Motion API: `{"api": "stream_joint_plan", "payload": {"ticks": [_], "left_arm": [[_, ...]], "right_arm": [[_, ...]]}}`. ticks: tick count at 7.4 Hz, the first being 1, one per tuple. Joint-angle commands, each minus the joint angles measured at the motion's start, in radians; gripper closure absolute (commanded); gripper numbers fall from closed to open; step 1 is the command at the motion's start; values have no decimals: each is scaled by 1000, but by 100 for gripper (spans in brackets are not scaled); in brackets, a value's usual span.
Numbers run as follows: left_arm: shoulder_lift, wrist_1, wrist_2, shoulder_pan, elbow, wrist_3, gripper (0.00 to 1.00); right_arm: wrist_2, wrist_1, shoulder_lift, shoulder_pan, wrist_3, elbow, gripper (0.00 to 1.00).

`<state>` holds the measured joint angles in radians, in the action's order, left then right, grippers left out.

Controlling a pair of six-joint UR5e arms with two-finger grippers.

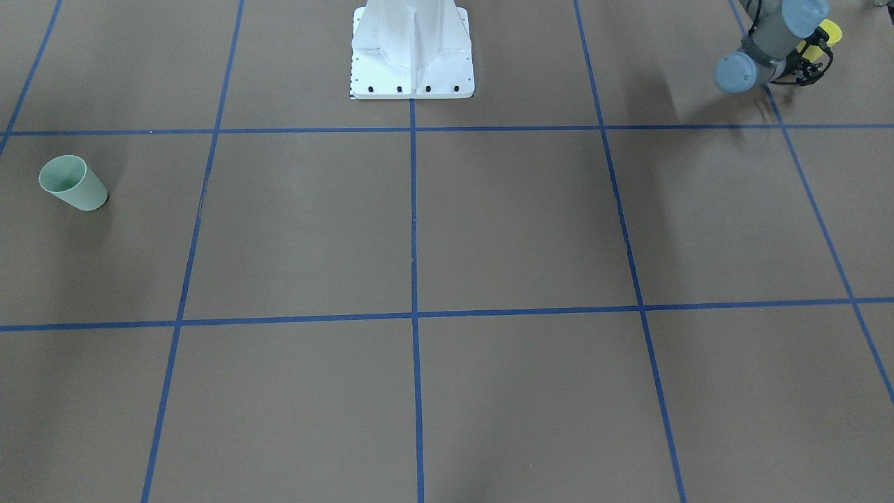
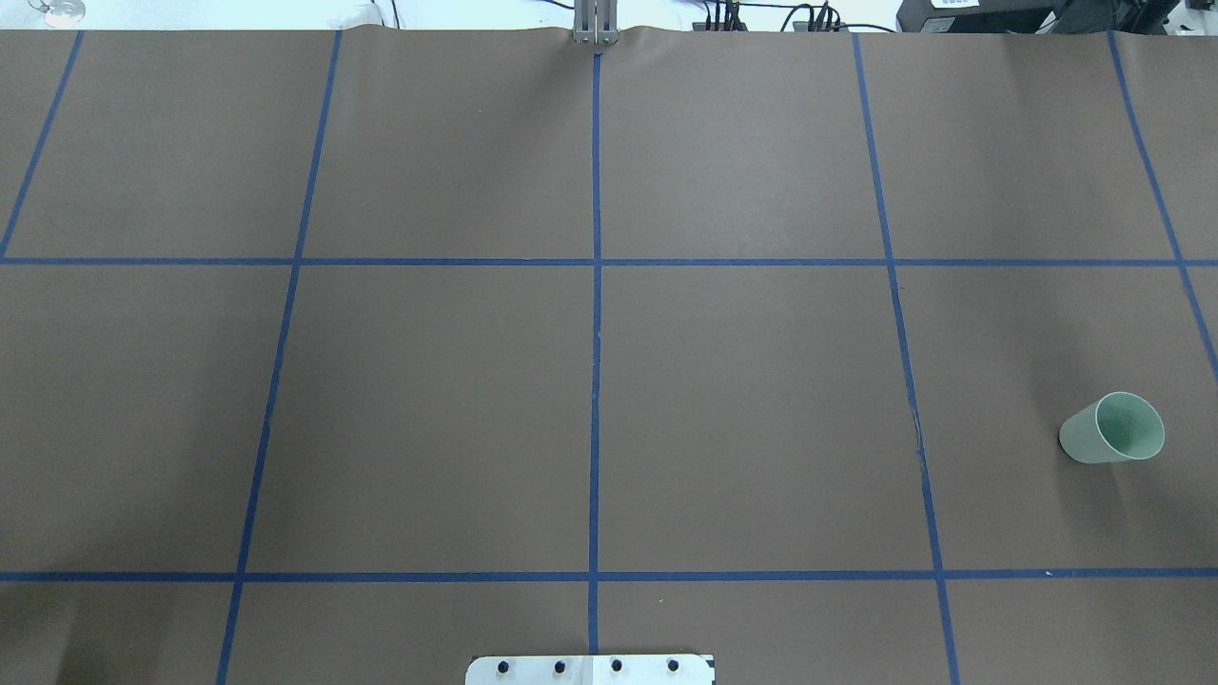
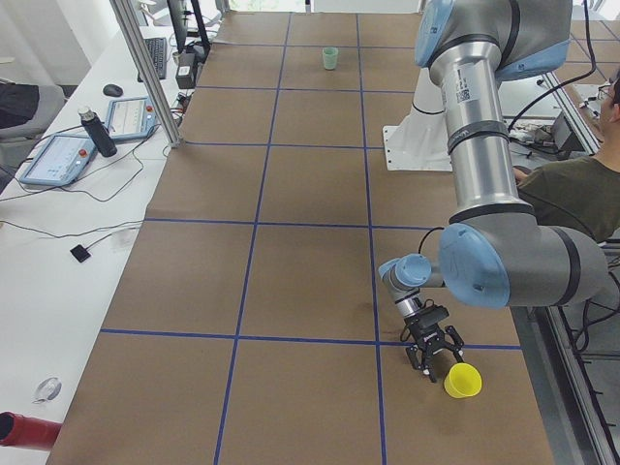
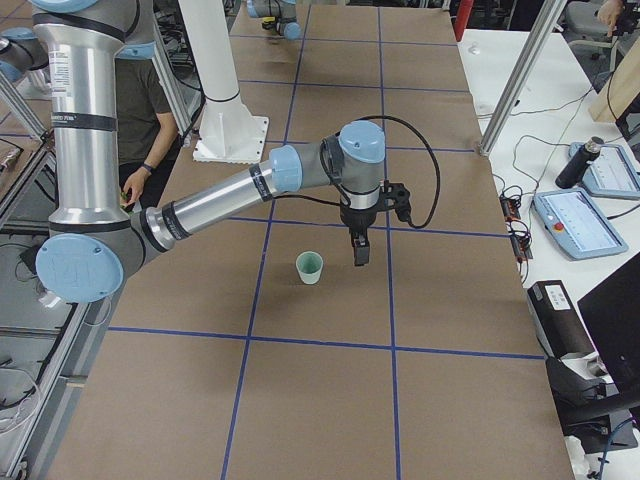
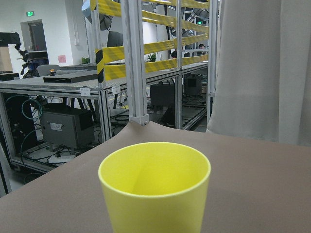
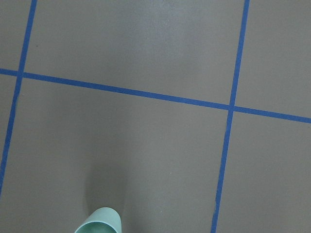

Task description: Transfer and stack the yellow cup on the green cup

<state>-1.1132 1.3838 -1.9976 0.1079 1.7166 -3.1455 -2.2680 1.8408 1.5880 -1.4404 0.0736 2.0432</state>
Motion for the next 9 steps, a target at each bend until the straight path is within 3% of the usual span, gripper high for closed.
{"api": "stream_joint_plan", "payload": {"ticks": [1,6,7,8,9], "left_arm": [[3,49,-1,-29,-28,-31,5],[16,101,-32,-66,-54,-79,5],[19,112,-46,-88,-54,-91,11],[20,116,-47,-112,-52,-126,33],[21,116,-46,-134,-52,-151,67]], "right_arm": [[1,0,1,2,0,2,0],[1,6,4,0,0,34,0],[1,6,4,0,0,34,0],[1,6,4,0,0,38,0],[1,6,4,0,0,40,0]]}}
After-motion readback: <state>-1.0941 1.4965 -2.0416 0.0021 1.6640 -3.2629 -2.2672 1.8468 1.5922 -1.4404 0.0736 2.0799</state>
